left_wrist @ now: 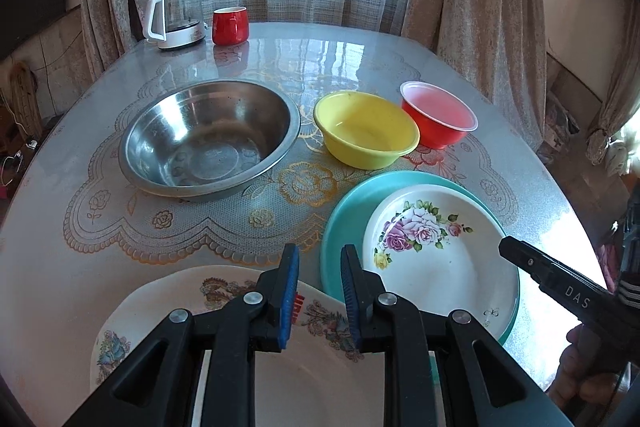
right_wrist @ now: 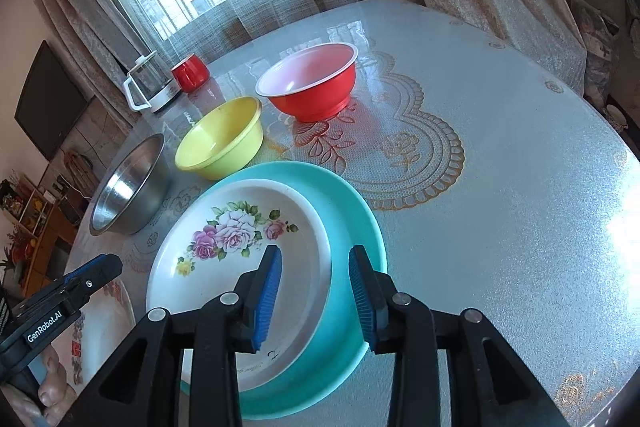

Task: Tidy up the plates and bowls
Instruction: 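Open the right gripper and grasp the large double-happiness plate rim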

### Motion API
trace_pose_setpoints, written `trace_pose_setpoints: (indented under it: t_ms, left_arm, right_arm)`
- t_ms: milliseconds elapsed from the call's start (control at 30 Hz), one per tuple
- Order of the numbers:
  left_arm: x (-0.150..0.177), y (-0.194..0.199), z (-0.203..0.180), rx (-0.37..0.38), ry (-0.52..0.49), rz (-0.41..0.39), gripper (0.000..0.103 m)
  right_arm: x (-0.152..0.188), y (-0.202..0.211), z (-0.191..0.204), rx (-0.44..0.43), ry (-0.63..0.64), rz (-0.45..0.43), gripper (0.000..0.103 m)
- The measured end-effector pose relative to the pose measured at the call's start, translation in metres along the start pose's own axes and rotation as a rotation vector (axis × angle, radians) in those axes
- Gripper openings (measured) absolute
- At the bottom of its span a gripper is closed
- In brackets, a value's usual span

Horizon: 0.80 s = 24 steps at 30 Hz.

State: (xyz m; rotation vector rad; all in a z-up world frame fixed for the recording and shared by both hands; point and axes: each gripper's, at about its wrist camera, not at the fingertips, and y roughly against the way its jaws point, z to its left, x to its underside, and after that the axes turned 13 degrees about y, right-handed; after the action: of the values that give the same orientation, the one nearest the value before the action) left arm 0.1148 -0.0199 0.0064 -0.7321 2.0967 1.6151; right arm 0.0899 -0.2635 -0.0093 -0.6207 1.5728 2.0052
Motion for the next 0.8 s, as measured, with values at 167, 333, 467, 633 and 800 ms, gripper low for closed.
trace_pose_setpoints:
  t_ms: [167,333,467,633,800]
  left_arm:
    - [0.004,0.012,0.008,-0.007,0.01,-0.027,0.022]
    - [0.01,0.019,0.019,-0.012,0.024,-0.028,0.022]
    - [0.014,0.026,0.034,-0.008,0.065,-0.024,0.022]
    - [0.015,0.037,0.05,-0.019,0.095,-0.044,0.022]
    - [0.018,0.049,0.065,-0.019,0.117,-0.068,0.023]
  right_arm:
    - [-0.001,0.007,0.004,-0.011,0.018,-0.027,0.037]
    - [-0.001,0.01,0.017,-0.046,0.057,-0.037,0.038]
    - [0.001,0.01,0.026,-0.067,0.073,-0.034,0.038]
    - [0.0,0.017,0.034,-0.096,0.086,-0.051,0.038]
    - [-0.001,0.027,0.045,-0.178,0.098,-0.068,0.039]
